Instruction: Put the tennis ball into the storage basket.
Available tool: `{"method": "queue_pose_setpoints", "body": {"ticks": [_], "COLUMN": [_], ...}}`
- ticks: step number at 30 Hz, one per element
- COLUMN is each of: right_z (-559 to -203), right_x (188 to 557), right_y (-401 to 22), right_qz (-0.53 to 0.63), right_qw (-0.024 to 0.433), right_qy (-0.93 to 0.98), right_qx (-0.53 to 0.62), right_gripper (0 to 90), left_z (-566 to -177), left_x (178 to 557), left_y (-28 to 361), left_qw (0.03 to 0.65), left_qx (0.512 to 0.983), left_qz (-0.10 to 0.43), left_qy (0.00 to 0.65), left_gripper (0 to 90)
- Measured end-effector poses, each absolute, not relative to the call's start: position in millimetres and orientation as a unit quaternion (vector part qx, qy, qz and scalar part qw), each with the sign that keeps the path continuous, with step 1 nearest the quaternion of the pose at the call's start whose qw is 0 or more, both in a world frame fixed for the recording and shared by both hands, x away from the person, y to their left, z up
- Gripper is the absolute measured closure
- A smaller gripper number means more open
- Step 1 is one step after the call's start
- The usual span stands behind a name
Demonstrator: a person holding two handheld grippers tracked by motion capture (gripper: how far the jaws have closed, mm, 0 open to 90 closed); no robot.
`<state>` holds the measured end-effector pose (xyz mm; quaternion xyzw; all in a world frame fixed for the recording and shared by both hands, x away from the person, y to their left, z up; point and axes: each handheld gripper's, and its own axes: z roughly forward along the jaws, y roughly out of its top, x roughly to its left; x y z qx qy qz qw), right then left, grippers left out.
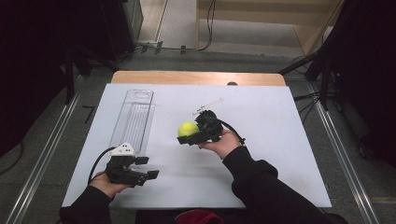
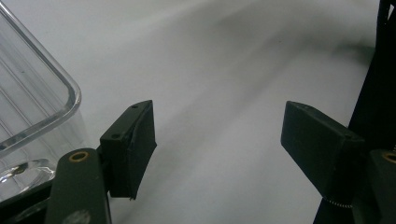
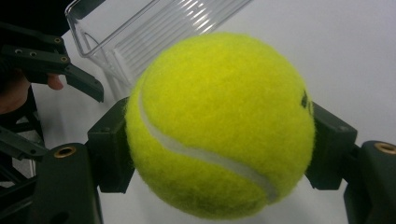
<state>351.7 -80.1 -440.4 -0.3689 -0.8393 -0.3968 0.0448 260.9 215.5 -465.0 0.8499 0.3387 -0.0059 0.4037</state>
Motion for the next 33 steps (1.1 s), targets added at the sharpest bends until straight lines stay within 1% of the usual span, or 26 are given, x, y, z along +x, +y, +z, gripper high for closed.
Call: {"method": "queue_pose_setpoints", "body": {"ticks": [17,33], "right_z": [-429,-431], "right_x": [363,370], "right_y": [-64,-45], "right_qz": [-0.403,-0.408], "right_qw": [0.05,0.048], "right_qy": [-0.836,-0.834], "right_qx": [-0.368,-0.368], "right_gripper": [23.5,23.5], "left_z": [-465,-465], "left_x": [261,261], "left_y": [216,217], "left_qw": [0.403,0.403], "left_qx": [0.85,0.85], "left_qz": [-0.006,-0.006], "left_qy": [0.339,0.338], "left_gripper": [27.0,26.9]}}
